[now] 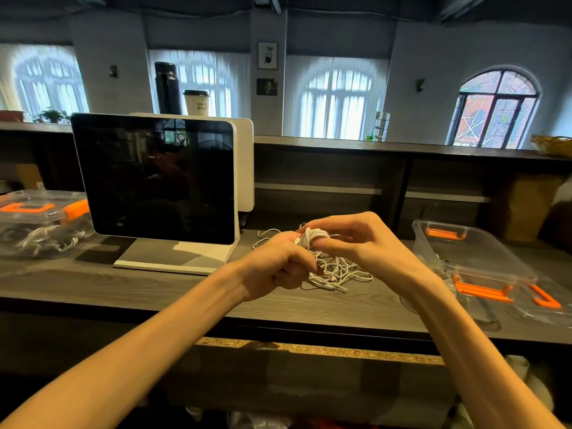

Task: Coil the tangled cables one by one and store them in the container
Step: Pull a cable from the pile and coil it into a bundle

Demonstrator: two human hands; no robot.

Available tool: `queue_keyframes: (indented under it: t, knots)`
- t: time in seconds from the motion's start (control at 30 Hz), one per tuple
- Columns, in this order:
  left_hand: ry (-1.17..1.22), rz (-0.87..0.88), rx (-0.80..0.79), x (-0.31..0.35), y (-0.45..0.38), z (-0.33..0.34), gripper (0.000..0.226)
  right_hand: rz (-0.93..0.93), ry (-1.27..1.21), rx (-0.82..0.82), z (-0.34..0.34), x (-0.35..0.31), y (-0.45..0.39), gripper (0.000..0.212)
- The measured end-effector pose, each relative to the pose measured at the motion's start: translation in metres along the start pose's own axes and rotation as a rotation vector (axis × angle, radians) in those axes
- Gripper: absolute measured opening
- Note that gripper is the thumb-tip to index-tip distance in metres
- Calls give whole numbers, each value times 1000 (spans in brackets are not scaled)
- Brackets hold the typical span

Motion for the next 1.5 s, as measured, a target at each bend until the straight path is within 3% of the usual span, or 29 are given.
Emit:
queue_keyframes:
  t: [0.2, 0.47, 0.93, 1.2, 1.5]
  knots:
    - [68, 8, -24, -1, 3, -1, 25, -64, 55, 118, -3, 0, -3, 15]
    - [48, -67, -32, -2, 6, -6, 27, -68, -5, 122, -4, 2, -6, 15]
    - [17, -120, 13, -12, 2, -15, 27, 80, 144, 1, -3, 7, -15, 10]
    - [-158, -126, 19, -7, -2, -15, 31, 114, -67, -80, -5, 14, -13, 20]
    - [-25, -2, -65, -9, 0, -14, 27, 63, 316, -45, -6, 4, -12, 23]
Point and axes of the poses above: each hand's wrist, its own y-axis away from the middle knuckle, its own z-axis out of the palm, x = y × z, the point moved 7 cm from there along -y, towards the middle knuckle, and after that the axes turned 15 degrees about -x, right-handed, at the moved point
